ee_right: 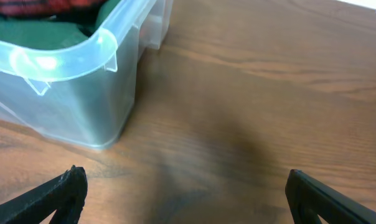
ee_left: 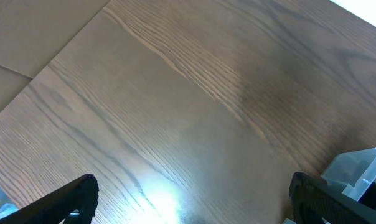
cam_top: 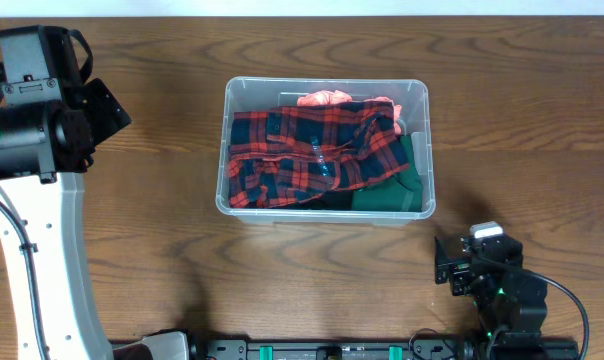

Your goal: Pack container

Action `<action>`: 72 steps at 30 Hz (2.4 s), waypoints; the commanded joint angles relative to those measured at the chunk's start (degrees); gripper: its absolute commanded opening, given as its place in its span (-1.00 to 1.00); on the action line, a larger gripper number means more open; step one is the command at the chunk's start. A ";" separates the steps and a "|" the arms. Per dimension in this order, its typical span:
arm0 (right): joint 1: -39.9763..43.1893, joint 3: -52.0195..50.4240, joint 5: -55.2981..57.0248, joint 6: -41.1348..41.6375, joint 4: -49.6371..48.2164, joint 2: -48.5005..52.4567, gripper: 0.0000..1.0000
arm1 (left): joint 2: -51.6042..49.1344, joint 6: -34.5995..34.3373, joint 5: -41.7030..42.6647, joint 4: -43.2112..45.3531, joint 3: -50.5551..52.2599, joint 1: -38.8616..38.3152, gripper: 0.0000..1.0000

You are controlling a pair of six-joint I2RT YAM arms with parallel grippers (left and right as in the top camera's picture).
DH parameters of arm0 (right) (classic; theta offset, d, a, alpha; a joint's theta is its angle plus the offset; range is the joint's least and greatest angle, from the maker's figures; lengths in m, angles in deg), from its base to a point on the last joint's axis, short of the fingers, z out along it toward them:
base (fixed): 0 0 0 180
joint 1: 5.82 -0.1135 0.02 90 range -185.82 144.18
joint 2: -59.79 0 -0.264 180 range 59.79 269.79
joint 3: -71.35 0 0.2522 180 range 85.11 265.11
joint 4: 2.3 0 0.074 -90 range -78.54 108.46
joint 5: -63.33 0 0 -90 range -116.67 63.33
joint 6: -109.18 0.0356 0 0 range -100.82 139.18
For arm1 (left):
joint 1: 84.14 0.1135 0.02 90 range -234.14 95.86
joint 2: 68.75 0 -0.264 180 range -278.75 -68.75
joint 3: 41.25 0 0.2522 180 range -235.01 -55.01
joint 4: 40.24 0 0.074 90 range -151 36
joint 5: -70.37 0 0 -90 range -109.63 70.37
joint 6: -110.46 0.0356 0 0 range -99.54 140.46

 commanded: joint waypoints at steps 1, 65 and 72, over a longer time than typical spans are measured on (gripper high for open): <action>0.59 -0.31 -0.70 -0.48 -0.09 -0.63 0.99 | 0.20 -0.28 -0.72 -0.20 0.22 0.31 0.96; 0.57 -0.28 -0.70 -0.46 0.02 -0.63 0.98 | 40.09 20.15 16.06 22.29 26.21 -7.87 0.96; 0.57 -0.28 -0.70 -0.46 0.02 -0.63 0.98 | 51.36 20.11 17.92 30.21 41.90 -7.87 0.96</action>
